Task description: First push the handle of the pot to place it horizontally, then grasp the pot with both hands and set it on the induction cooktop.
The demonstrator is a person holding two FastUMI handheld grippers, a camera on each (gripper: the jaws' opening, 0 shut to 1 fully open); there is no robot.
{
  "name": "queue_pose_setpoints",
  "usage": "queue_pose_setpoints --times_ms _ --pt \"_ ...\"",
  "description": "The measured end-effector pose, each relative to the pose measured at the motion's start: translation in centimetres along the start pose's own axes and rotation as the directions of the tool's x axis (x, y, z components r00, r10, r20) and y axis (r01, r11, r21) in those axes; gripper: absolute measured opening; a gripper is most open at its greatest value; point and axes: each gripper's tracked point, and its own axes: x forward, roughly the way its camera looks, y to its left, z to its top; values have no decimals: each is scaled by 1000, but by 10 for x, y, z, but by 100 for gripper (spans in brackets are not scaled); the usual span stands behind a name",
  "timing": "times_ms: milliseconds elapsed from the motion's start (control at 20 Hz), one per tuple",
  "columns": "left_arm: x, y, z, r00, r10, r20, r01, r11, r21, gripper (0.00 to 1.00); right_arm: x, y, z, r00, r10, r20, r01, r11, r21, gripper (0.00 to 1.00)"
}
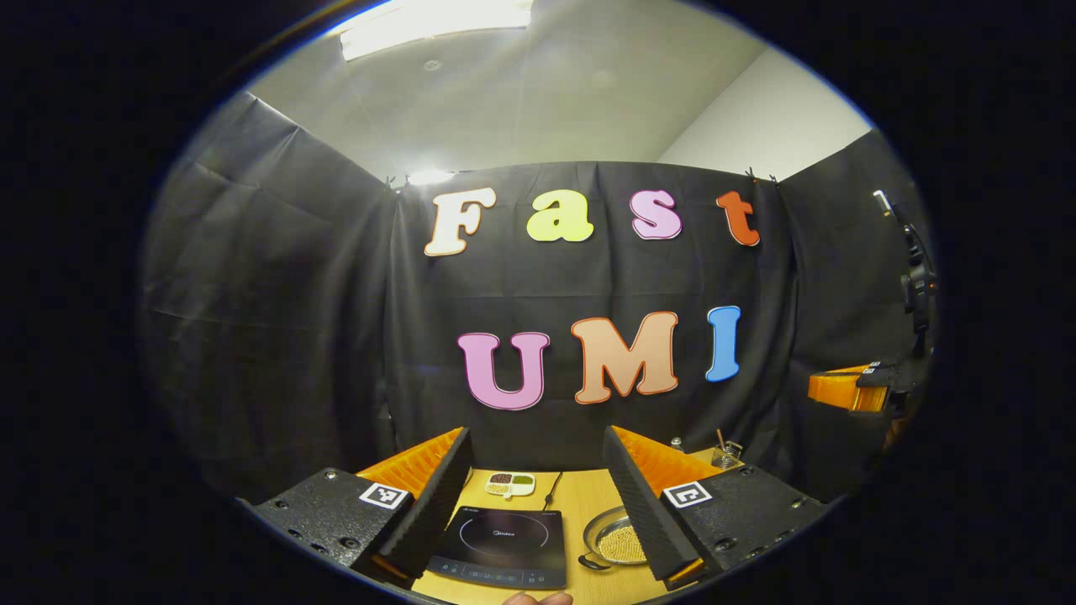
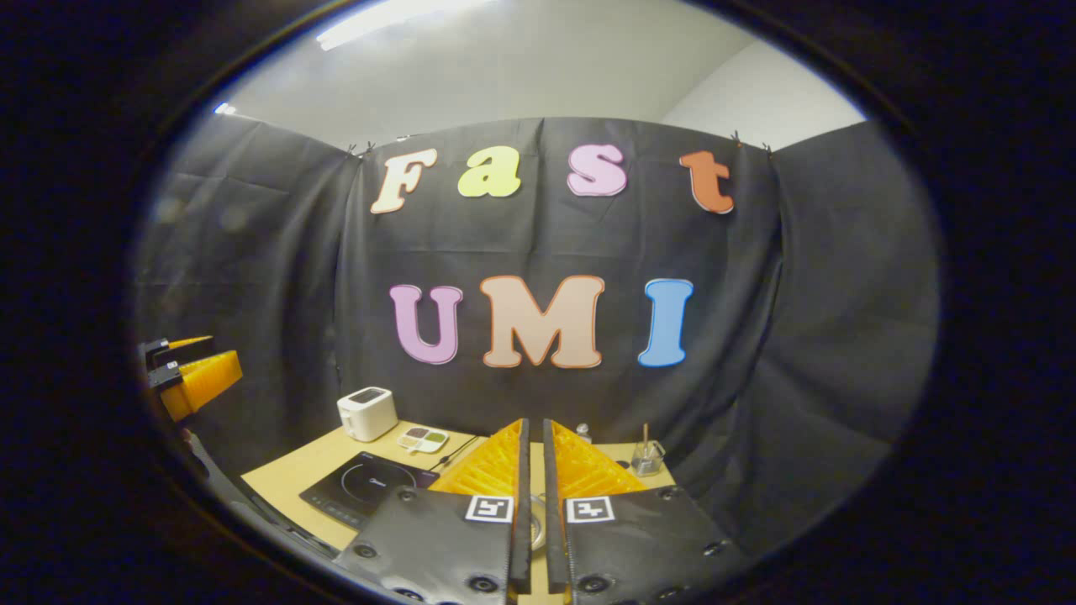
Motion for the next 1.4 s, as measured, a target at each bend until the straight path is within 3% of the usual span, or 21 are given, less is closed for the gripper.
queue_pose_setpoints --times_ms 100,650,700,750,900,1000,1100,1200,1350,1400 --pt "3 6 -6 1000 0 -13 0 1000 5 96 5 3 -18 999 6 -41 -5 1000 13 7" --pt "79 8 -45 995 41 -94 -43 999 -20 92 65 5 -124 966 86 -244 -89 996 1 7" --pt "86 8 -50 993 46 -105 -48 999 -16 92 70 5 -133 963 99 -252 -100 995 9 11" --pt "94 8 -54 992 52 -112 -54 998 -15 92 76 2 -144 960 96 -265 -98 995 5 7" --pt "112 6 -66 990 48 -130 -52 998 -30 96 84 4 -186 935 105 -339 -102 994 27 8" --pt "125 11 -77 988 42 -150 -48 998 -36 95 87 8 -210 912 102 -396 -96 995 35 3" --pt "145 12 -83 990 7 -143 -13 999 -41 95 90 15 -231 893 90 -440 -83 996 35 11" --pt "158 17 -97 987 -34 -159 29 999 -37 95 92 26 -250 866 78 -494 -52 996 67 3" --pt "181 24 -109 983 -110 -145 106 994 -36 95 91 49 -283 811 53 -583 -6 997 81 6" --pt "186 26 -116 979 -140 -149 136 990 -38 95 89 57 -294 792 47 -609 13 995 94 0"
